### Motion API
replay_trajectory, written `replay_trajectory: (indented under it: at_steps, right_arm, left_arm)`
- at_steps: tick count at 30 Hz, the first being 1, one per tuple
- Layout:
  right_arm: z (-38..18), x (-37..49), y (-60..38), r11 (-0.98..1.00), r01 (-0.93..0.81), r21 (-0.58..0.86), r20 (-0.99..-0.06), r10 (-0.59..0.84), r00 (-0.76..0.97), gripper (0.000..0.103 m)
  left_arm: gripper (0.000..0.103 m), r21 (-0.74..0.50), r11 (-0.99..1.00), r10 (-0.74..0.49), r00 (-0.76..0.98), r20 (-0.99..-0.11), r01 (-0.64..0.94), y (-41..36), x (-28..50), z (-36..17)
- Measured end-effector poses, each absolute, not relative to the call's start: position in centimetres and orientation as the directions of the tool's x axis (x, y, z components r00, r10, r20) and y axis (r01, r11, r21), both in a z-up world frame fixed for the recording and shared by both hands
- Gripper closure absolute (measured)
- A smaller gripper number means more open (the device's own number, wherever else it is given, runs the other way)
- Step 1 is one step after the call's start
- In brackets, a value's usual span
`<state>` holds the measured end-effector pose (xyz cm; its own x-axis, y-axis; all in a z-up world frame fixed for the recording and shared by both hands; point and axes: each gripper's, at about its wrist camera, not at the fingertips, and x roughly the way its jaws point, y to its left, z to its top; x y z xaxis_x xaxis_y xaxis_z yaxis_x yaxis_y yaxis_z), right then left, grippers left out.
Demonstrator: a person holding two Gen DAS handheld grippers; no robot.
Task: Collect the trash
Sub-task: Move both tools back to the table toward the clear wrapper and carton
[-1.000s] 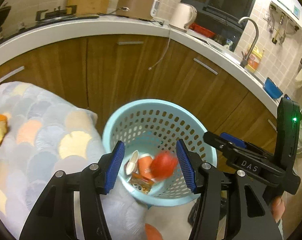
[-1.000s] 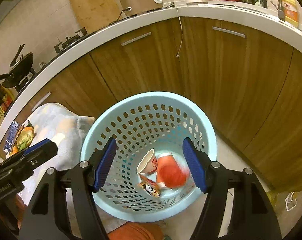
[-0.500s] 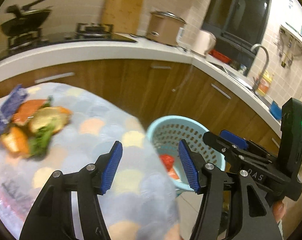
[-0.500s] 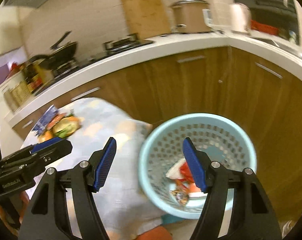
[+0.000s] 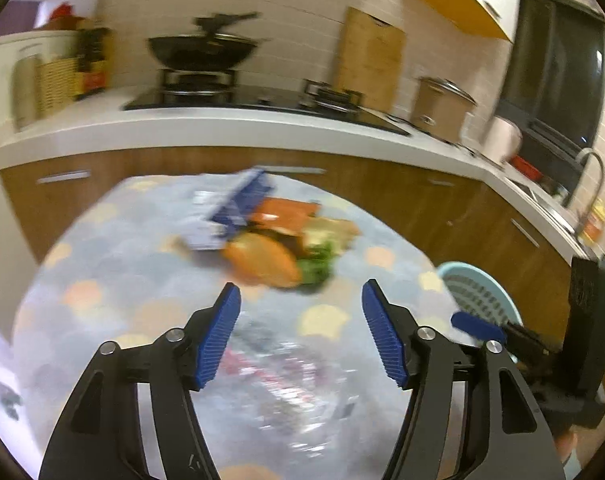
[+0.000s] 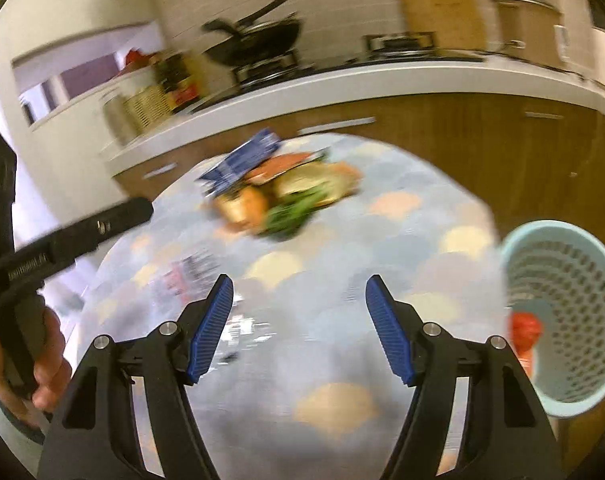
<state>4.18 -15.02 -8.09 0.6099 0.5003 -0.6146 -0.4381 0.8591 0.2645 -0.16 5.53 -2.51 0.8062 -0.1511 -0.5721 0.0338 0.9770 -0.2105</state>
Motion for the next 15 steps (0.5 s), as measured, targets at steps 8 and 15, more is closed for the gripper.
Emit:
replay_trajectory:
  at_steps: [8,15]
  right_arm:
    - [-9.3,3.1,-8.5,0.782,-0.572,0.249,-0.649,0.573,0.501,0.033]
    - [-10.8,4.0,-6.2,0.766,-0.56,0.314,-0.675,0.595,0.436,0.019]
  left_arm:
    - [0.036,-0.241,0.968,-0.075,0.832,-0.55,-0.071,11.6,-2.4,-2.1]
    - [0.023,-0.275,0.955,-0.053,0.842,-0.537,-0.116,14.7,-3.0,-2.2]
